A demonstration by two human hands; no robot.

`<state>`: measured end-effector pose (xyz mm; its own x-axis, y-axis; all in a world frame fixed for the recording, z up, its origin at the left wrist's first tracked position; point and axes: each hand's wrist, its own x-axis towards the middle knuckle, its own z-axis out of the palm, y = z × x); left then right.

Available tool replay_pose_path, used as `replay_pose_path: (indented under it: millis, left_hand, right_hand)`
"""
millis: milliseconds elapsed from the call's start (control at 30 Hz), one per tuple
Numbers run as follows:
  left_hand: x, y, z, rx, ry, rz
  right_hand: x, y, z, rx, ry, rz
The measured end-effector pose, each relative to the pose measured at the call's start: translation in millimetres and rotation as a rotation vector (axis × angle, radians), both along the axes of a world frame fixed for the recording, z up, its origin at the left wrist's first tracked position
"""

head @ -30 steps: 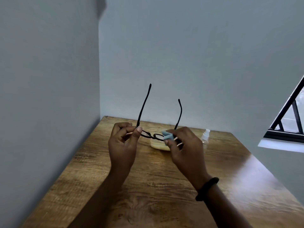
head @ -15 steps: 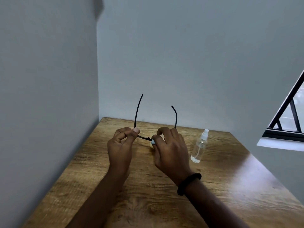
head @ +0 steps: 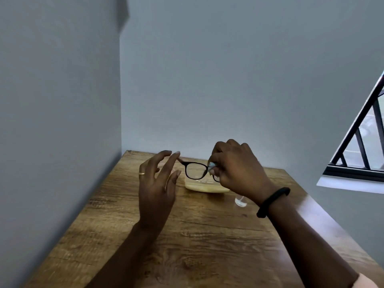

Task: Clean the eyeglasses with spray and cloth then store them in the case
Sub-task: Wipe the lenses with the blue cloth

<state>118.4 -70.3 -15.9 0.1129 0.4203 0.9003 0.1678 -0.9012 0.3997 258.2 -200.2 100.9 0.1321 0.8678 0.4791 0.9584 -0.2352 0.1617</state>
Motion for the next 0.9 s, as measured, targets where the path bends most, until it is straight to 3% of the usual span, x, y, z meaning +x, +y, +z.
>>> replay_pose_path:
  millis: [133,367,700,900]
  left_hand:
    - [-1.0,2.9,-2.6,0.130,0.036,-0.026]
    - [-4.4,5.9,-4.8,0.179,0.027,-0.047]
    - [-8.7,4.0,2.2,0.108,-0.052,0.008]
    - [-7.7,6.4,3.2,0.047,-0.075,0.018]
  right_hand:
    - [-4.3,-9.2,5.1,-0.088,0.009,0.009]
    - [-8.7,-11.6,4.2,-0.046,0.041,0.020]
    - [-20.6,-6.2,-14.1,0.328,0.175,0.125]
    - [-27.6,-11.0,-25.0,0.587,0.395,0.180]
